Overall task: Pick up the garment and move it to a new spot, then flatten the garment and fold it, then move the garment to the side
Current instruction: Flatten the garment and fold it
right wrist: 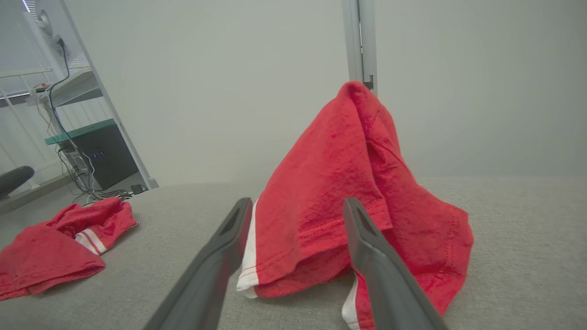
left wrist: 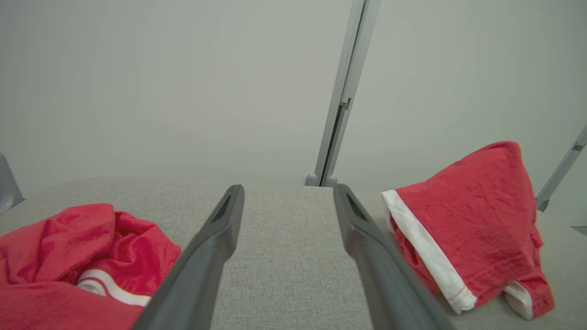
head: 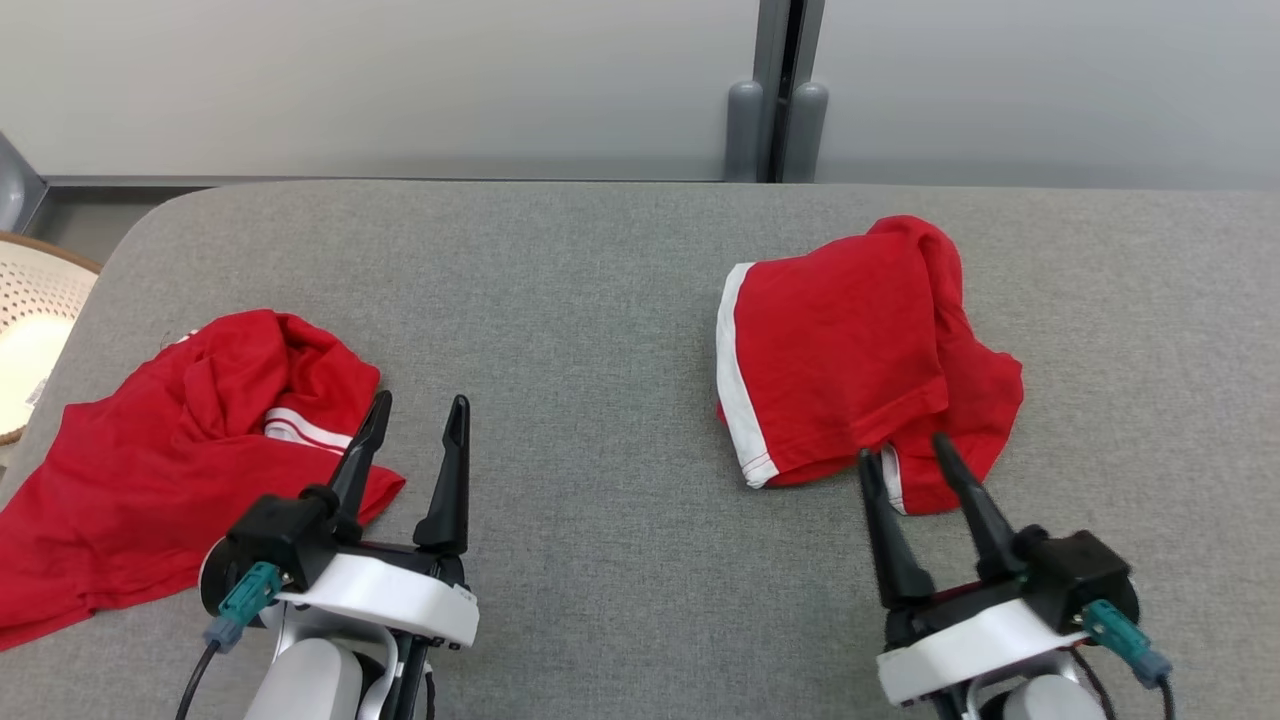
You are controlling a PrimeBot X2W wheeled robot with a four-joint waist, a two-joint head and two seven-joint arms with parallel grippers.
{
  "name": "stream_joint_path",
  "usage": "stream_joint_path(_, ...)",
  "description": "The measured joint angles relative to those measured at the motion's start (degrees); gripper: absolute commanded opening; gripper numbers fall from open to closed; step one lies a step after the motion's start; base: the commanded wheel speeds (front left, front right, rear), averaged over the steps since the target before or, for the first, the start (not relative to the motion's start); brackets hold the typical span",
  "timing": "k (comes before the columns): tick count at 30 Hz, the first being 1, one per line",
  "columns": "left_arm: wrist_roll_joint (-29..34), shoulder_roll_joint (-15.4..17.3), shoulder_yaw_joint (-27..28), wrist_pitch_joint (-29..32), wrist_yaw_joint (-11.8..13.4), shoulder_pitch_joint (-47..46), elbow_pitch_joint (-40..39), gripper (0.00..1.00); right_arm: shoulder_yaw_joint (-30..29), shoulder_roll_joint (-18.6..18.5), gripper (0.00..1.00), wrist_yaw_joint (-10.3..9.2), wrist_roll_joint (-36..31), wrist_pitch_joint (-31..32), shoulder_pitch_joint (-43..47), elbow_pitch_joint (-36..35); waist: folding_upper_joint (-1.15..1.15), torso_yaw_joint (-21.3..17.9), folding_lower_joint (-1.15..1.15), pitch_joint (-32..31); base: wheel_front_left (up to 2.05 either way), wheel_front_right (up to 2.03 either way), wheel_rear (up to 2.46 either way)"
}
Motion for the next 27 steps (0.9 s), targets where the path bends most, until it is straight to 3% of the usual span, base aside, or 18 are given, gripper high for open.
stream_joint_path(5,0.4,-0.4,0.2,0.0,-0.9,-1.4,1.1,1.00,6.6,0.1,1.00,0.00,-3.6,0.0,-2.6,2.4,0.00,1.5,0.00,1.8,0.00,0.00,0.00)
stream_joint_path(9,-0.4,-0.5,-0.5,0.0,-1.4,-2.2,1.7,1.00,7.7,0.1,1.00,0.00,-9.3,0.0,-6.0,8.5,0.00,3.5,0.00,3.3,0.00,0.00,0.00)
stream_joint_path(14,-3.3,-0.6,-2.8,0.0,-1.0,-2.7,1.9,1.00,4.6,0.0,1.00,0.01,-16.7,0.0,-10.1,17.4,0.00,6.7,0.00,4.9,0.00,0.00,0.00)
stream_joint_path(23,-6.0,-0.6,-5.2,0.0,-0.1,-3.4,0.3,1.00,-0.7,0.0,0.97,0.01,-21.4,0.0,-14.2,26.0,0.00,11.7,0.00,7.5,0.00,0.00,0.00)
stream_joint_path(24,-6.1,-0.6,-5.4,0.0,0.1,-3.4,0.2,1.00,-1.0,0.0,0.00,0.01,-21.4,0.0,-14.5,26.4,0.00,12.1,0.00,7.7,0.00,0.00,0.00)
stream_joint_path(27,-6.2,-0.6,-5.4,0.0,0.4,-3.4,0.2,1.00,-1.3,0.0,0.00,0.01,-21.5,0.0,-15.1,26.7,0.00,12.4,0.00,7.8,0.00,0.00,0.00)
